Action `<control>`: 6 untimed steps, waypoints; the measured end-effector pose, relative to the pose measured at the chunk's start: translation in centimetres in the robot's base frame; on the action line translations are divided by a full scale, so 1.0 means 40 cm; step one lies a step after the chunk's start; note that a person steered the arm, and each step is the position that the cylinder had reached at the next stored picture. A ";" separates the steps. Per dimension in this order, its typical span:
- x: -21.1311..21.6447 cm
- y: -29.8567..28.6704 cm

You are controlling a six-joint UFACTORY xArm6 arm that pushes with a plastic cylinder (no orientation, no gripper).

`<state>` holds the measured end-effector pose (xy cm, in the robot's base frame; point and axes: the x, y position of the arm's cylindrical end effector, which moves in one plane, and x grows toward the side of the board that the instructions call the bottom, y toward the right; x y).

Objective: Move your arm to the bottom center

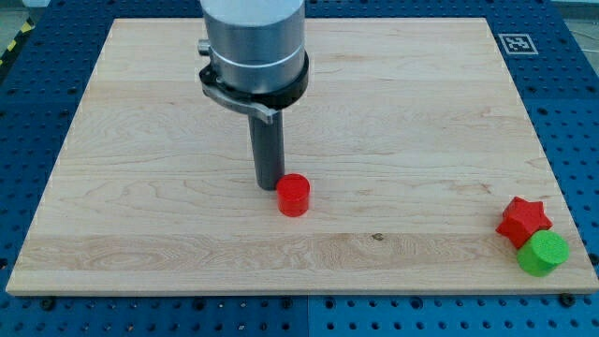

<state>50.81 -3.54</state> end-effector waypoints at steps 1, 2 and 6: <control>0.006 0.067; 0.029 0.112; 0.237 -0.010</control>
